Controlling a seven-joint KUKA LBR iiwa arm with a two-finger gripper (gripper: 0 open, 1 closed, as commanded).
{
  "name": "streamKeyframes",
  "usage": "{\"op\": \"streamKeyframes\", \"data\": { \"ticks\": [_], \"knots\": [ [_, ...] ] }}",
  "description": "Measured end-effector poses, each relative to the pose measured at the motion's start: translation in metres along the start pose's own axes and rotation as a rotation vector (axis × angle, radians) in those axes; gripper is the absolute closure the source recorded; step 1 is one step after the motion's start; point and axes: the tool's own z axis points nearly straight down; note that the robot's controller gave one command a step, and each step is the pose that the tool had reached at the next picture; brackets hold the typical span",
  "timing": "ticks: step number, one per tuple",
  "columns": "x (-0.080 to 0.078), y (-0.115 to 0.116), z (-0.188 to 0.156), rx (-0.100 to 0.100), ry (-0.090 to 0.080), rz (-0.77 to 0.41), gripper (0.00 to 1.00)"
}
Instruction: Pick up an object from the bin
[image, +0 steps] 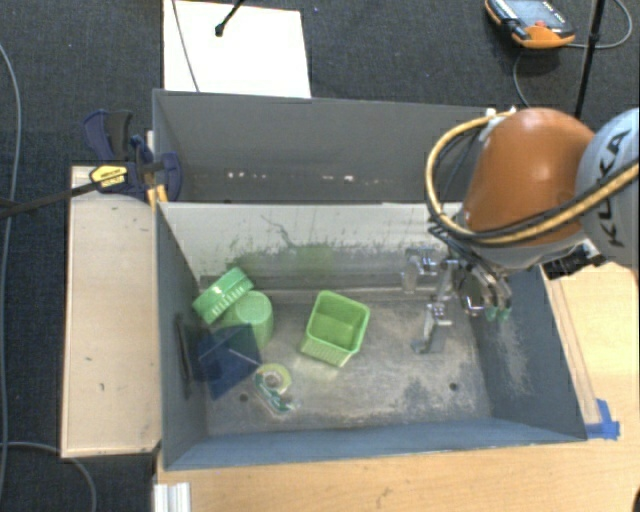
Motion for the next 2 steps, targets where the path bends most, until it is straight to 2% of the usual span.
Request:
{"op": "streamKeyframes", "data": {
  "ticks": [1,2],
  "knots": [
    [-0.001,0.000,-0.005,0.000,-0.009,0.000,0.00],
    [-0.051,0.058,0.096,-0.002,-0.005,-0.188,1.00]
  ]
}}
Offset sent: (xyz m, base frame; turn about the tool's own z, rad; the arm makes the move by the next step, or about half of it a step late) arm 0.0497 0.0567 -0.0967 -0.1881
